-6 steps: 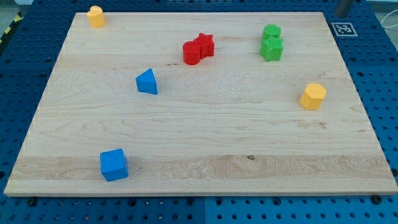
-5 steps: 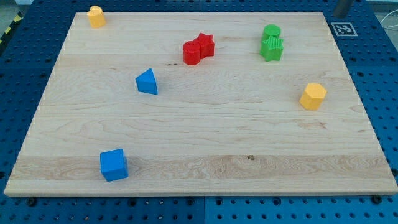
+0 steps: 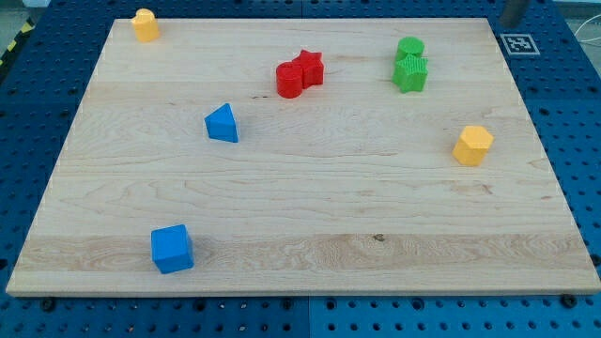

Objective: Move your arm closer to the yellow hexagon

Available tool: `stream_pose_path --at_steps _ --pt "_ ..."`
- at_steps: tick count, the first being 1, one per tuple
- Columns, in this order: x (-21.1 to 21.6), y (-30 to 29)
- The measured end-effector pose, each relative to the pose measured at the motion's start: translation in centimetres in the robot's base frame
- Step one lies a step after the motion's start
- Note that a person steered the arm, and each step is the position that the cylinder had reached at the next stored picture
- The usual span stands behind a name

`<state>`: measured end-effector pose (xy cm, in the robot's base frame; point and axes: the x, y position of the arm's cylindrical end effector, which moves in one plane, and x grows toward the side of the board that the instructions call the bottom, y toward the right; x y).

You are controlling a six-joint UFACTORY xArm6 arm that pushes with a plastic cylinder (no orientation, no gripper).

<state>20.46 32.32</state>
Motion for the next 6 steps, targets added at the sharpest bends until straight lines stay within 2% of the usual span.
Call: stream_pose_path --at_steps 2,3,6 --pt "0.1 -4.7" --pt "0.1 -5.2" --pt "4.7 -7.5"
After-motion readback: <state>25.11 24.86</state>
